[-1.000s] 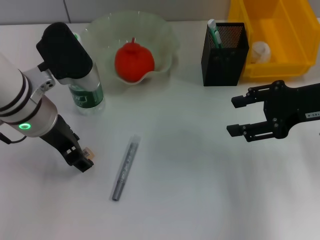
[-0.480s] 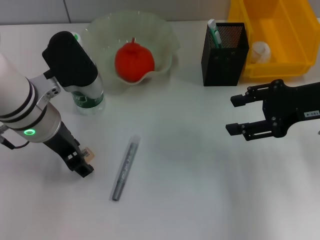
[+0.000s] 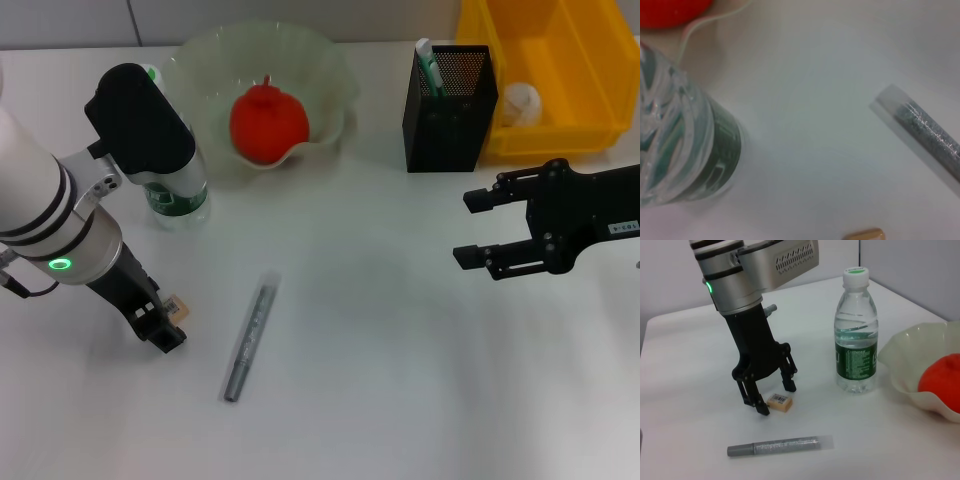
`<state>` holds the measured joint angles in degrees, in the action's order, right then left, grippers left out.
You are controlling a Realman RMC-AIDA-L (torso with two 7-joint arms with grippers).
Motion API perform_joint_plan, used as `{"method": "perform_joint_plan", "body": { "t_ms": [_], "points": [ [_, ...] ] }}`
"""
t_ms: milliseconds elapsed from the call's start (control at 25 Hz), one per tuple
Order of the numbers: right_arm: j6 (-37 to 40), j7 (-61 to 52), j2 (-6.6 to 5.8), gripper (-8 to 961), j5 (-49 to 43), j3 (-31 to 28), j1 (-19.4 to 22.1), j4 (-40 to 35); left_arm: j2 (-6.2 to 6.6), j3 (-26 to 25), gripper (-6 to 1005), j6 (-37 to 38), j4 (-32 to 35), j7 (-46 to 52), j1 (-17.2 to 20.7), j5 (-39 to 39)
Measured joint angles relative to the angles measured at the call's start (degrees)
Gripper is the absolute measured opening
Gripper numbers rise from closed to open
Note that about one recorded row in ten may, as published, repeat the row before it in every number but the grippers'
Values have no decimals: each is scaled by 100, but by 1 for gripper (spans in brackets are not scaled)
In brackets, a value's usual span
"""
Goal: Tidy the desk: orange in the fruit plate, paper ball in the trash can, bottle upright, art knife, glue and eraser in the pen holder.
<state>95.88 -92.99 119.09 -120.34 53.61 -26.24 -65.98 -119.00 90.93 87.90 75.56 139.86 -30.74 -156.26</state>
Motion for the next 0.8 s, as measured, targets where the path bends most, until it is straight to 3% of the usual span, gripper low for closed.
{"method": "perform_joint_plan", "body": {
  "t_ms": [280, 480, 560, 800],
  "points": [
    [-38, -13, 0, 702, -7, 0, -12, -3, 0, 120, 729, 36, -7, -67, -79, -53],
    [-60, -35, 0, 702, -7, 8, -13, -3, -8, 208, 557, 40, -10, -46, -116, -141],
    [-62, -37, 0, 702, -7, 6, -13, -3, -9, 221, 282, 43, -41, -30, -142, -152],
    [-63, -48, 0, 702, -7, -20, -13, -3, -9, 207, 262, 70, -45, -32, -141, -151]
  ]
}}
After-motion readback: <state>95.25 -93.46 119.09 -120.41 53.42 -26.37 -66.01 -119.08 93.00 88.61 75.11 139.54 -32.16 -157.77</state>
